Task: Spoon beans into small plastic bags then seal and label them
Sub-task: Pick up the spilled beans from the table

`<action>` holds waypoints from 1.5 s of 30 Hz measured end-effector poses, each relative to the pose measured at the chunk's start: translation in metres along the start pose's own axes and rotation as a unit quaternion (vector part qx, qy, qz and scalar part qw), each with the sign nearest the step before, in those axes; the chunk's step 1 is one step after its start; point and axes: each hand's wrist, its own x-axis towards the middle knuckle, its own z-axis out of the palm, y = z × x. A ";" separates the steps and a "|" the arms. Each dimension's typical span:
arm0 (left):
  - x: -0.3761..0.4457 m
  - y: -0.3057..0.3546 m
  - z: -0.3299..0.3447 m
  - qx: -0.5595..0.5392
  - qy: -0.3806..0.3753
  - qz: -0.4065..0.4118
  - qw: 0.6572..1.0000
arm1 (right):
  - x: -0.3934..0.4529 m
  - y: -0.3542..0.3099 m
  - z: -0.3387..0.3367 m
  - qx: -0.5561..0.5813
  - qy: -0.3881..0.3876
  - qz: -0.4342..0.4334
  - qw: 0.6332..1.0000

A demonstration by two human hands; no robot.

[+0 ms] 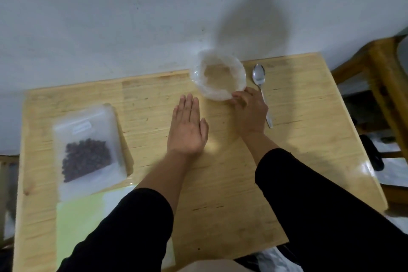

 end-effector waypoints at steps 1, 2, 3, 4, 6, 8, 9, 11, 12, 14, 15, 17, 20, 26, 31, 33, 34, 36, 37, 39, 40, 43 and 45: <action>0.000 0.000 0.000 0.003 -0.002 -0.001 1.000 | 0.000 -0.001 0.000 0.001 0.005 -0.002 1.000; 0.000 0.000 0.000 0.006 -0.003 -0.002 1.000 | -0.001 -0.002 -0.001 0.007 0.011 -0.006 1.000; 0.000 0.001 0.000 0.008 -0.003 -0.001 1.000 | -0.002 -0.004 -0.002 0.017 0.018 -0.007 1.000; 0.000 0.001 0.000 0.011 -0.002 0.000 1.000 | -0.004 -0.005 -0.005 0.029 0.025 -0.002 0.999; 0.000 0.002 0.002 0.020 -0.002 -0.001 1.000 | -0.008 -0.006 -0.011 0.056 0.042 0.015 0.997; 0.000 0.002 0.003 0.030 0.008 0.000 1.000 | -0.014 -0.005 -0.018 0.074 0.057 0.023 0.995; -0.001 0.003 0.002 0.033 0.013 0.003 0.999 | -0.017 -0.005 -0.022 0.079 0.063 0.023 0.995; -0.002 0.005 0.001 0.033 0.008 0.018 0.999 | -0.024 -0.003 -0.030 0.086 0.075 0.026 0.993; -0.003 0.008 0.000 0.028 0.002 0.027 0.999 | -0.027 -0.001 -0.034 0.089 0.081 0.030 0.992; -0.008 0.017 0.001 0.016 -0.002 0.049 0.999 | -0.033 0.003 -0.046 0.095 0.093 0.040 0.990; -0.011 0.022 0.003 0.010 -0.003 0.063 0.998 | -0.036 0.005 -0.053 0.096 0.100 0.044 0.989; -0.020 0.038 0.008 -0.007 -0.019 0.094 0.995 | -0.043 0.012 -0.067 0.097 0.118 0.049 0.987; -0.034 0.069 0.020 -0.049 -0.066 0.151 0.985 | -0.055 0.028 -0.093 0.101 0.138 0.068 0.983; -0.061 0.151 0.051 -0.002 -0.141 0.229 0.963 | -0.095 0.080 -0.154 0.079 0.190 0.120 0.971; -0.091 0.210 0.076 0.027 -0.165 0.300 0.939 | -0.145 0.136 -0.201 0.060 0.239 0.194 0.950; -0.102 0.228 0.089 0.031 -0.174 0.316 0.932 | -0.167 0.158 -0.216 0.051 0.250 0.219 0.942; -0.108 0.237 0.094 0.033 -0.180 0.322 0.929 | -0.179 0.168 -0.222 0.047 0.253 0.234 0.938; -0.119 0.251 0.103 0.037 -0.170 0.336 0.926 | -0.203 0.189 -0.231 0.040 0.253 0.264 0.930; -0.123 0.257 0.107 0.044 -0.175 0.337 0.924 | -0.215 0.198 -0.235 0.034 0.252 0.278 0.926; -0.131 0.267 0.113 0.057 -0.186 0.330 0.924 | -0.235 0.215 -0.241 0.024 0.247 0.310 0.918; -0.135 0.271 0.116 0.062 -0.188 0.326 0.925 | -0.244 0.221 -0.243 0.024 0.244 0.325 0.913; -0.139 0.278 0.125 0.050 -0.192 0.309 0.930 | -0.266 0.235 -0.248 0.021 0.240 0.354 0.904; -0.141 0.283 0.125 0.057 -0.184 0.296 0.935 | -0.276 0.243 -0.250 0.024 0.239 0.372 0.897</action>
